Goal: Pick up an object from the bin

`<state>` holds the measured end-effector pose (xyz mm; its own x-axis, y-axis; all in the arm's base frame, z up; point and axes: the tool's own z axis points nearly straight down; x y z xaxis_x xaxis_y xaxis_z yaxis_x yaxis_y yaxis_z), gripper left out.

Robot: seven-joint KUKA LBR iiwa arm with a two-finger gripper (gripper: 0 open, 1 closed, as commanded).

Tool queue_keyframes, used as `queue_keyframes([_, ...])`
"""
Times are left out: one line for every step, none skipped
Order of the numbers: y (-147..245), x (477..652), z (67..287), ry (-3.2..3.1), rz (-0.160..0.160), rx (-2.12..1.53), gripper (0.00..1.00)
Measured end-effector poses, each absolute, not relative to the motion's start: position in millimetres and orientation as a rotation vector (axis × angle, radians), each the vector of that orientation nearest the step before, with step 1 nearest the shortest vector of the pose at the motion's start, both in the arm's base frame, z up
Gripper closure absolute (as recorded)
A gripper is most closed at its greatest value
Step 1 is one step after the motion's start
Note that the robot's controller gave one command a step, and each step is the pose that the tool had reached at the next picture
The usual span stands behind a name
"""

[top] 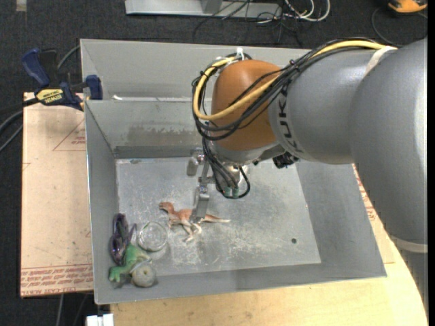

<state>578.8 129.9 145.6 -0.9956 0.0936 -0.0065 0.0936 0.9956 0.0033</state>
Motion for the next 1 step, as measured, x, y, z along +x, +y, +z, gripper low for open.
queue_keyframes([132.0,591.0,70.0,3.139,0.008,0.248,0.0])
